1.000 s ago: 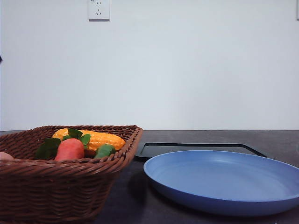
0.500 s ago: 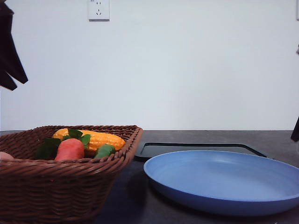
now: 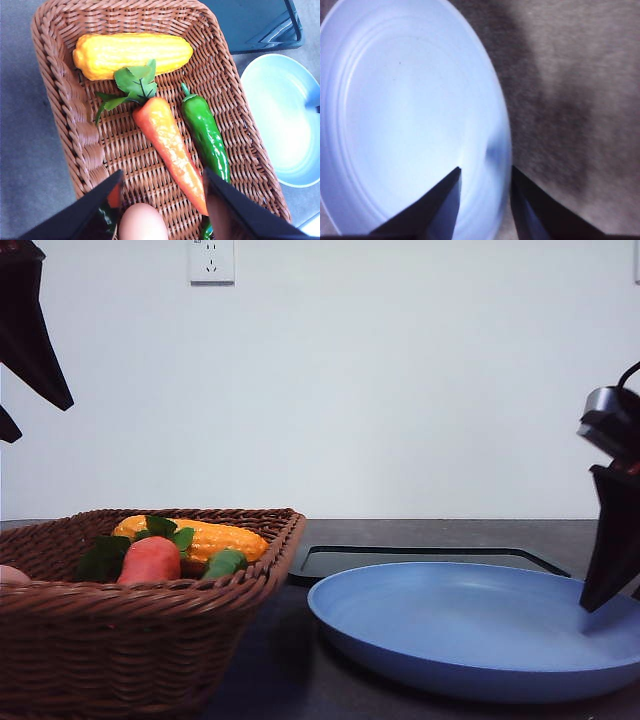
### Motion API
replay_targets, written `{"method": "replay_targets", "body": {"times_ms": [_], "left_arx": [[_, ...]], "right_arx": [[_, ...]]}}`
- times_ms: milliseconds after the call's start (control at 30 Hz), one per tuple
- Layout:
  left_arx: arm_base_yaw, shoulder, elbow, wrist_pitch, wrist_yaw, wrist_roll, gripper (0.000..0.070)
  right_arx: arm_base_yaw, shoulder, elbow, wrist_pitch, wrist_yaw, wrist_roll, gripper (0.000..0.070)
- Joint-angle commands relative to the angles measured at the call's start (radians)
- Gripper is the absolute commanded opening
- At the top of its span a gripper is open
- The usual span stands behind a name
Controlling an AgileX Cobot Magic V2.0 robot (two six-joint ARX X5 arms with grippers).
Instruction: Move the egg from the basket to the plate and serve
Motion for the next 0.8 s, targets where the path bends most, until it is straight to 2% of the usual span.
{"method": "replay_targets", "body": {"times_ms": [0,167,200,400,533,667,767], "left_arx": [[-0.003,0.010,0.014,0.003,0.003,-0.002,0.0325],[-0.004,0.010,0.014,0.003,0.003,-0.002,0.0325],[-0.004,0.010,0.014,0.003,0.003,-0.002,0.0325],[-0.007,0.010,0.014,-0.002,0.004,-0.002,0.0344],[-0.021,0.010,0.014,-0.012,0.004,-0.002,0.0475],[-0.044,0.010,0.018,-0.055,-0.001,-0.002,0.0481],[-0.079,0.010,0.039,-0.125,-0.055,0.001,0.0479]], "right_arx": [[0.007,0.021,0.011,0.016,0.000,0.025,0.0168],[0.008,0.023,0.011,0.024,0.026,0.042,0.0012],[0.008,0.023,0.011,0.025,0.038,0.044,0.0000],[0.006,0.010,0.011,0.019,0.060,0.047,0.0000],[-0.003,-0.041,0.011,0.008,0.061,0.047,0.0000],[-0.030,-0.119,0.011,-0.019,0.099,0.049,0.0000],[-0.056,-0.187,0.011,-0.047,0.121,0.049,0.0000]]}}
